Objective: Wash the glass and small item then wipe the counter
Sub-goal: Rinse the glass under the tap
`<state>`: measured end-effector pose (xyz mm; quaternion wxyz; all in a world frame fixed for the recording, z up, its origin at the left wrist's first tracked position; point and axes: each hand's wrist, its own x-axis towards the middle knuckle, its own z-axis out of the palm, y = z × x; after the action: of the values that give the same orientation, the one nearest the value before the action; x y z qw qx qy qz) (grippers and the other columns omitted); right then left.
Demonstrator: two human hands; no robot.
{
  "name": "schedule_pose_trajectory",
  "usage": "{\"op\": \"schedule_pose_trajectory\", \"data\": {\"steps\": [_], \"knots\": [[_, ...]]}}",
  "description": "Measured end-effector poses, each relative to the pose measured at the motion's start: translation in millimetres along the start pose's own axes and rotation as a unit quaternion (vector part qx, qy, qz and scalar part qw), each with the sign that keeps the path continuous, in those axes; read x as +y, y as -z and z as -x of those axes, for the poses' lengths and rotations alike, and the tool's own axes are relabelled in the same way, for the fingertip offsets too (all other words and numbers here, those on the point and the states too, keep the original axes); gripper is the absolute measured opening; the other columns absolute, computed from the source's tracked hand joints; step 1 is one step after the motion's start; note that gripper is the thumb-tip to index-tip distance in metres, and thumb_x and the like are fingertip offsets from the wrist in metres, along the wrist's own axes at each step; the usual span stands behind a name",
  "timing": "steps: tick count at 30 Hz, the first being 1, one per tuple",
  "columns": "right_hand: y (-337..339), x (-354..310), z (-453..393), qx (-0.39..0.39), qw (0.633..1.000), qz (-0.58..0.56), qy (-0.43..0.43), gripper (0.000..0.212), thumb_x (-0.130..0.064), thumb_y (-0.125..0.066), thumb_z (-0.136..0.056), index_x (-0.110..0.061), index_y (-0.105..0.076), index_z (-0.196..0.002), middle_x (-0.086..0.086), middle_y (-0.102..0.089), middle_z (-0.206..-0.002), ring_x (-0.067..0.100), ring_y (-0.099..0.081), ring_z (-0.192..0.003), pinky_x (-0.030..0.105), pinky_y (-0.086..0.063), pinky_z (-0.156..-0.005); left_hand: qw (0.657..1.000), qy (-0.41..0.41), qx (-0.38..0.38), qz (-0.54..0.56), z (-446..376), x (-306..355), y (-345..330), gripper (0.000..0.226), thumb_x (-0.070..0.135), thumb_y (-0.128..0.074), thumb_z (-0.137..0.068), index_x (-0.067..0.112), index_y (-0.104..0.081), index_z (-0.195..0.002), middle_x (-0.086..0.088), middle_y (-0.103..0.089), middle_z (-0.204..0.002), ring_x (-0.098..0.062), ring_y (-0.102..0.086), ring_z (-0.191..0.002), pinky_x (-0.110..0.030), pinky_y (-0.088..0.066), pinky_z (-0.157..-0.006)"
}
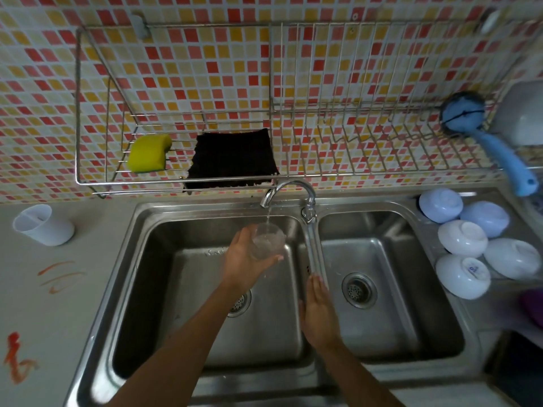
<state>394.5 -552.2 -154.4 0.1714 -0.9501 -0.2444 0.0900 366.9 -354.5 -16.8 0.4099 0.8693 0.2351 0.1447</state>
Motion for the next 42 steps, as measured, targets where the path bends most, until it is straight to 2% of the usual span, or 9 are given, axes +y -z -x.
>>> {"op": "schedule_pose_trajectory", "data": {"steps": [3, 5, 9, 17, 22, 26, 29, 36, 42], "knots": [[-0.9, 3.0, 11.9, 0.011, 0.999, 0.031, 0.009, 0.057, -0.028, -0.04, -0.092, 0.002, -0.042, -0.14, 0.019, -0.04, -0.147, 0.028, -0.034, -0.137, 0.042, -0.029, -0.108, 0.999, -0.028, -0.018, -0.009, 6.1, -0.2, -2.0, 0.075, 0.035, -0.09, -0.059, 0.023, -0.052, -0.123, 0.009, -0.055, -0.108, -0.006, -0.05, -0.096, 0.001, -0.035, -0.07], [0.3, 5.1, 12.9, 0.018, 0.999, 0.038, 0.017, 0.056, -0.028, -0.037, -0.092, 0.0, -0.042, -0.14, 0.016, -0.041, -0.148, 0.026, -0.034, -0.138, 0.041, -0.034, -0.11, 0.998, -0.045, -0.04, -0.024, 7.1, -1.6, -1.1, 0.076, 0.039, -0.089, -0.058, 0.025, -0.052, -0.123, 0.008, -0.055, -0.111, -0.007, -0.052, -0.099, -0.005, -0.037, -0.076], [-3.4, 7.8, 17.5, 0.014, 0.999, 0.034, 0.017, 0.06, -0.027, -0.045, -0.094, -0.008, -0.028, -0.149, 0.009, -0.023, -0.156, 0.022, -0.019, -0.145, 0.037, -0.014, -0.118, 1.0, -0.005, -0.006, -0.014, -5.1, -7.4, 4.8, 0.075, 0.05, -0.086, -0.056, 0.027, -0.054, -0.12, 0.007, -0.061, -0.111, -0.012, -0.058, -0.103, -0.03, -0.052, -0.085], [-0.4, 3.6, 18.6, 0.021, 0.999, 0.012, 0.021, 0.077, -0.027, -0.063, -0.083, -0.007, -0.029, -0.149, 0.011, -0.027, -0.156, 0.025, -0.024, -0.144, 0.038, -0.017, -0.115, 0.998, -0.021, -0.042, -0.033, -13.8, -15.2, 4.1, 0.075, 0.047, -0.087, -0.058, 0.026, -0.052, -0.121, 0.009, -0.057, -0.109, -0.013, -0.057, -0.102, -0.034, -0.052, -0.087], [-1.2, 3.9, 18.7, 0.023, 0.999, 0.017, 0.016, 0.08, -0.028, -0.066, -0.079, -0.007, -0.032, -0.148, 0.012, -0.031, -0.155, 0.025, -0.025, -0.143, 0.036, -0.018, -0.117, 0.999, -0.035, -0.036, 0.006, -7.9, -24.3, -2.4, 0.075, 0.04, -0.089, -0.057, 0.029, -0.051, -0.12, 0.01, -0.058, -0.112, -0.009, -0.057, -0.1, -0.023, -0.047, -0.081], [-4.1, 4.9, 16.3, 0.034, 0.999, 0.039, -0.002, 0.081, -0.03, -0.061, -0.083, -0.007, -0.023, -0.151, 0.011, -0.022, -0.157, 0.022, -0.014, -0.146, 0.032, 0.002, -0.12, 0.998, -0.002, 0.004, 0.071, -5.6, -31.6, -7.4, 0.073, 0.036, -0.091, -0.057, 0.031, -0.051, -0.117, 0.011, -0.061, -0.11, -0.005, -0.06, -0.097, -0.02, -0.05, -0.078], [-6.7, 6.6, 15.0, 0.034, 0.998, 0.048, -0.011, 0.08, -0.033, -0.054, -0.088, -0.008, -0.014, -0.153, 0.01, -0.013, -0.159, 0.02, -0.005, -0.148, 0.031, 0.007, -0.118, 0.99, 0.016, 0.017, 0.142, -1.3, -35.2, -16.9, 0.071, 0.026, -0.092, -0.058, 0.029, -0.051, -0.117, 0.009, -0.063, -0.11, -0.004, -0.062, -0.099, -0.017, -0.052, -0.079], [-11.5, 8.6, 15.2, 0.051, 0.997, 0.055, -0.008, 0.074, -0.037, -0.041, -0.089, -0.007, -0.016, -0.152, 0.011, -0.013, -0.159, 0.022, -0.01, -0.148, 0.038, -0.009, -0.12, 0.965, 0.064, 0.018, 0.255, 8.1, -35.4, -40.5, 0.072, 0.014, -0.089, -0.064, 0.021, -0.048, -0.123, 0.006, -0.061, -0.116, -0.007, -0.064, -0.103, -0.019, -0.054, -0.081], [-9.5, 8.0, 16.1, 0.044, 0.997, 0.067, -0.009, 0.078, -0.034, -0.052, -0.089, -0.007, -0.014, -0.153, 0.01, -0.012, -0.16, 0.021, -0.005, -0.149, 0.039, -0.01, -0.121, 0.985, 0.075, -0.028, 0.154, 9.5, -46.4, -42.7, 0.073, 0.021, -0.091, -0.059, 0.021, -0.049, -0.118, 0.007, -0.062, -0.109, -0.005, -0.061, -0.093, -0.008, -0.048, -0.073]]}}
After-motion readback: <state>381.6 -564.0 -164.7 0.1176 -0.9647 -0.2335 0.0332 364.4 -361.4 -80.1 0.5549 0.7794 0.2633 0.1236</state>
